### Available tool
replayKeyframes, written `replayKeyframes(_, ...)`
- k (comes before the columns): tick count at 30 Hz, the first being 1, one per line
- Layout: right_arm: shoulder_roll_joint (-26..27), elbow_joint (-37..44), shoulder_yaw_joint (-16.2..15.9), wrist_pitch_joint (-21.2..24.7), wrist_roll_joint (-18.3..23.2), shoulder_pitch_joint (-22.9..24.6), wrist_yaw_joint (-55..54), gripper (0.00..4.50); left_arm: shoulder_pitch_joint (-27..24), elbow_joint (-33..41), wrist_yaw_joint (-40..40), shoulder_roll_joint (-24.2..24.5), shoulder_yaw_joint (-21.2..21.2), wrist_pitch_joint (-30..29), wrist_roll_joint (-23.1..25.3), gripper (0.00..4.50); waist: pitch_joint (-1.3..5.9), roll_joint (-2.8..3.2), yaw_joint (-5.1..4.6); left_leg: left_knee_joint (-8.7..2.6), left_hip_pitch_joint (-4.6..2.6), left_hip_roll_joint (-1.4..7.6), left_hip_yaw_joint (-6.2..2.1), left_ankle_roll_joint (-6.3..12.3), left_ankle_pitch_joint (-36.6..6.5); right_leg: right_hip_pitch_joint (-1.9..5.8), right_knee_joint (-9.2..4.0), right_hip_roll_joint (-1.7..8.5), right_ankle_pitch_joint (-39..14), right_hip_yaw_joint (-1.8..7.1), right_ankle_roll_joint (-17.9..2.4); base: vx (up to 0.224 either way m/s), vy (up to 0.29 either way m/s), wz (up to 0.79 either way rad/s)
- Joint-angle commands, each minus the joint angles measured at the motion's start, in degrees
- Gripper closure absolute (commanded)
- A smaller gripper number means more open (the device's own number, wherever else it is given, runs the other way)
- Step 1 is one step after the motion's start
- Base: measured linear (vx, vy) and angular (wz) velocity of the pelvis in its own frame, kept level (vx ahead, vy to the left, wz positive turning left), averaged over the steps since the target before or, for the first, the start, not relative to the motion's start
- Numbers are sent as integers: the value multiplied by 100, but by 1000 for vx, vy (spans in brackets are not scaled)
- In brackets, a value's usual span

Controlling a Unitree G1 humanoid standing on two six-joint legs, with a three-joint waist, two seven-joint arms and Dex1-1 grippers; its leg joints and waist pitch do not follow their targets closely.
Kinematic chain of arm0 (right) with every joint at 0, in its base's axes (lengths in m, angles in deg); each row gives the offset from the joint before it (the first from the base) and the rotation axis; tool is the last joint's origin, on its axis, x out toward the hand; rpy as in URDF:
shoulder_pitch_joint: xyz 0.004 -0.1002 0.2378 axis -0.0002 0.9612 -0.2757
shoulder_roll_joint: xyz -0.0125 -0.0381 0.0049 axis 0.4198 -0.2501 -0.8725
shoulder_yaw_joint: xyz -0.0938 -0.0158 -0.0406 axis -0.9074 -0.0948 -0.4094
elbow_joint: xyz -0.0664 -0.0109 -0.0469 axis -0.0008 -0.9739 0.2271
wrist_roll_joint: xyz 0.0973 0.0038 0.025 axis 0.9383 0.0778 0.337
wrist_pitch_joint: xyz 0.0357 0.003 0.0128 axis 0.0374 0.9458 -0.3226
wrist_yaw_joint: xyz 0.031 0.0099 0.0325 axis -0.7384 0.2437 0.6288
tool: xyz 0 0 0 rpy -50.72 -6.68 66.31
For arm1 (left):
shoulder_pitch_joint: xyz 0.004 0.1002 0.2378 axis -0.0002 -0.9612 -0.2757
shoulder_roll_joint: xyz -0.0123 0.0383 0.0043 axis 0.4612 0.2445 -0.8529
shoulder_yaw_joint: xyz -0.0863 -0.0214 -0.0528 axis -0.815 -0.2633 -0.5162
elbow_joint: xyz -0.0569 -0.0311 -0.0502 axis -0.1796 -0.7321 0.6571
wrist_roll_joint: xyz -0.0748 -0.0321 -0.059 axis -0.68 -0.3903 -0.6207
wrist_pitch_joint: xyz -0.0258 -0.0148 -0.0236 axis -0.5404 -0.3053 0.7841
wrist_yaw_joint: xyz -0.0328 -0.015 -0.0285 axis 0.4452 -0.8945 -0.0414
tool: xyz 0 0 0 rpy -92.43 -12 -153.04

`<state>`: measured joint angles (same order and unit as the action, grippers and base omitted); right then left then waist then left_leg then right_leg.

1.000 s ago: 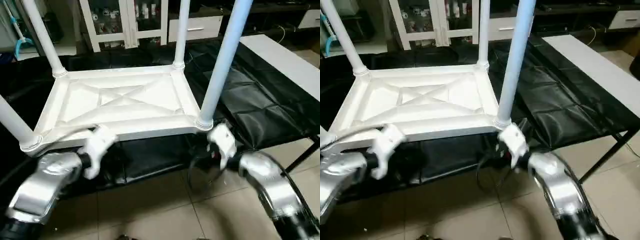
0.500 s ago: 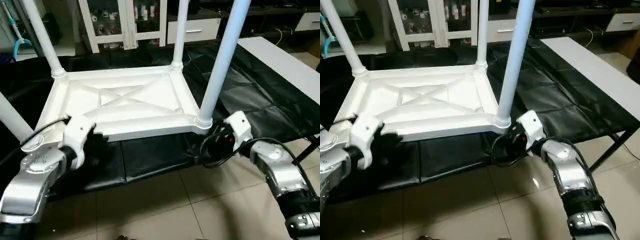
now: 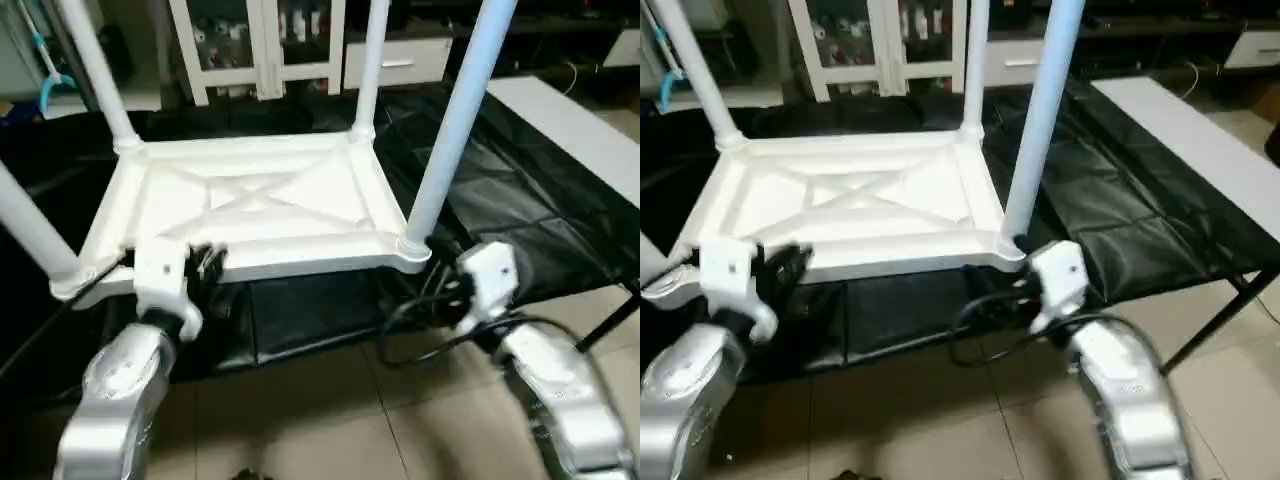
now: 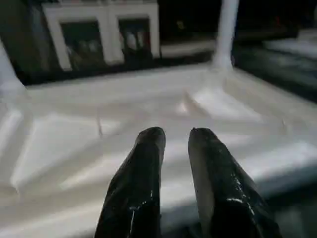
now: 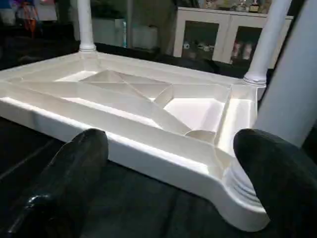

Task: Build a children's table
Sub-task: Rotate leg to tighten

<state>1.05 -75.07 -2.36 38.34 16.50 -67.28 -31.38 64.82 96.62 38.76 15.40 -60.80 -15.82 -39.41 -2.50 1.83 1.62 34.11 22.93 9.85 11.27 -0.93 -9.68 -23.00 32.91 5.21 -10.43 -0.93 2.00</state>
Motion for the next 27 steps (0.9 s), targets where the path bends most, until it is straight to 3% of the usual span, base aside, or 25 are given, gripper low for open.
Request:
replayKeyframes(1, 0, -72, 7, -38, -152, -19, -144, 0, 41, -17, 155, -48, 58, 103, 125, 344, 216, -12, -83, -591, -299, 244, -301, -542, -3772, -2, -563, 121, -3287, -6, -111, 0, 0, 0)
replayKeyframes(2, -33, -42, 1, 41, -172, -59, -203, 0, 17, 13, 194, -87, 83, 152, 125, 344, 210, -43, -109, -594, -353, 245, -315, -563, -4024, 6, -583, 106, -3504, -37, -50, 0, 0, 0)
replayKeyframes(3, -76, -11, 31, 118, -132, -100, -212, 0, -20, 39, 234, -89, 106, 176, 146, 344, 189, 20, -142, -608, -433, 244, -353, -594, -4387, 26, -615, 75, -3673, -98, -7, 0, 0, 0)
replayKeyframes(4, -88, -3, 100, 161, -79, -142, -243, 0, -46, 44, 262, -96, 127, 202, 157, 344, 117, 52, -187, -824, -115, 205, -514, -446, -4899, 357, -496, 118, -3841, -318, 53, 0, 0, 0)
replayKeyframes(6, -88, -3, 100, 161, -79, -142, -243, 0, -46, 44, 262, -96, 127, 202, 157, 344, 77, 197, -170, -1214, 18, 201, -411, -548, -5855, 742, 184, -106, -3006, -545, -225, -28, 12, 11)
replayKeyframes(7, -100, 13, 164, 183, -22, -184, -268, 0, -63, 21, 323, -116, 146, 256, 182, 344, 29, 204, 71, -1337, 478, -138, -265, -384, -5602, 1246, 707, -223, -2239, -567, -215, -51, 2, 48)
replayKeyframes(8, -108, 13, 164, 167, -66, -197, -266, 0, -59, -6, 354, -152, 144, 287, 178, 344, 135, -197, -59, -640, 70, -238, -128, 161, -3785, 801, 72, 329, -4486, -141, -175, -51, 2, 48)
replayKeyframes(9, -111, 12, 162, 157, -87, -199, -260, 0, -55, -23, 368, -169, 147, 305, 182, 344, 32, -336, -100, 824, -473, -282, -322, 281, -2554, 174, -1031, 1134, -6410, -42, -496, 92, -59, 78)
replayKeyframes(10, -112, 12, 156, 145, -111, -199, -251, 0, -51, -44, 383, -187, 153, 327, 191, 344, -47, -224, -285, 1362, 203, -216, -739, 464, -1098, 796, -1127, 1490, -6822, 278, -1162, 176, -19, 65)
replayKeyframes(11, -119, 1, 140, 116, -167, -196, -227, 0, -43, -71, 393, -223, 166, 356, 212, 344, -96, -159, -154, 1169, 238, 29, -783, 409, -1391, 1068, -961, 1458, -6249, 42, -1169, 176, -19, 65)
replayKeyframes(12, -117, -8, 134, 92, -201, -193, -221, 0, -35, -91, 396, -231, 184, 372, 244, 344, -28, -129, -121, 929, 100, 83, -744, 451, -1682, 1112, -868, 1268, -5724, -120, -1250, 111, 55, 69)
replayKeyframes(13, -115, -14, 129, 79, -214, -191, -220, 0, -30, -100, 397, -231, 196, 379, 268, 344, 106, 36, -79, 295, -233, 25, -633, 677, -2062, 1186, -630, 598, -4294, -514, -1428, 60, 46, 98)
replayKeyframes(14, -119, -21, 124, 68, -221, -201, -232, 0, -22, -116, 410, -241, 204, 391, 286, 344, 190, 308, -362, -293, -891, 59, -1278, 1464, -2171, 667, 154, -309, -2475, -785, -1143, 60, 46, 98)
replayKeyframes(15, -122, -23, 121, 63, -220, -208, -244, 0, -17, -127, 420, -247, 208, 399, 294, 344, 243, 348, -544, -386, -1206, 264, -1664, 2004, -2323, 316, 613, -414, -2070, -648, -818, 109, 51, 89)
replayKeyframes(16, -122, -23, 121, 63, -220, -208, -244, 0, -17, -127, 420, -247, 208, 399, 294, 344, 326, 316, -646, -303, -1295, 355, -1907, 2518, -1828, 204, 836, -380, -1824, -551, -454, 143, 70, 55)
replayKeyframes(17, -144, -22, 110, 37, -241, -212, -255, 0, -14, -143, 431, -251, 217, 413, 285, 344, 179, 340, -573, -291, -1072, 164, -2051, 3143, -975, -22, 1095, -322, -1525, -365, -59, 143, 70, 55)
replayKeyframes(18, -144, -22, 110, 37, -241, -212, -255, 0, -14, -143, 431, -251, 217, 413, 285, 344, 207, 252, -603, -307, -1101, 167, -2139, 3197, -783, -117, 1121, -291, -1354, -272, 26, 151, 57, 46)
replayKeyframes(19, -108, -6, 172, 39, -168, -191, -291, 0, -11, -159, 445, -247, 231, 415, 273, 344, 206, 107, -607, -425, -1081, 424, -1655, 2486, -799, -233, 1109, -131, -628, -107, 84, 161, 13, 33)
replayKeyframes(21, -100, 22, 254, -10, -82, -157, -292, 0, -14, -177, 446, -320, 197, 466, 149, 344, 131, -117, -427, -535, -836, 109, -1178, 2124, -539, -107, 526, -1, 312, 92, -205, 164, 4, 27)
replayKeyframes(22, -113, 17, 283, -18, -74, -131, -289, 0, -25, -157, 433, -354, 181, 468, 89, 344, 273, -473, -319, 115, -522, -523, -814, 1769, -651, 406, -162, 370, 338, 762, -213, 159, -28, 34)
replayKeyframes(23, -130, 11, 296, -24, -85, -113, -282, 0, -35, -138, 421, -378, 169, 467, 47, 344, 361, -449, -156, 610, -366, -695, -721, 1117, -621, 705, -242, 774, 241, 1167, -654, 159, -28, 34)
replayKeyframes(24, -130, 11, 296, -24, -85, -113, -282, 0, -35, -138, 421, -378, 169, 467, 47, 344, 368, -417, -127, 627, -242, -575, -830, 813, -179, 773, -67, 821, 1511, 1208, -1014, 158, -4, 26)
replayKeyframes(25, -123, 32, 330, -39, -41, -69, -256, 0, -78, -93, 309, -415, 169, 500, -94, 344, 358, -410, -86, 567, -127, -481, -874, 346, 515, 837, 178, 632, 4107, 952, -1361, 132, 39, 14)
replayKeyframes(26, -110, 94, 367, -105, 73, 58, -153, 0, -344, 111, -288, -468, 190, 461, -788, 344, 352, -275, 31, 416, -50, -278, -921, 67, 825, 766, 271, 470, 5687, 845, -1519, 132, 39, 14)
replayKeyframes(27, -109, 97, 368, -109, 80, 65, -147, 0, -360, 123, -323, -471, 190, 457, -830, 344, 315, -193, 43, 216, -72, -178, -900, -33, 944, 652, 284, 245, 5575, 689, -1523, 0, 0, 0)
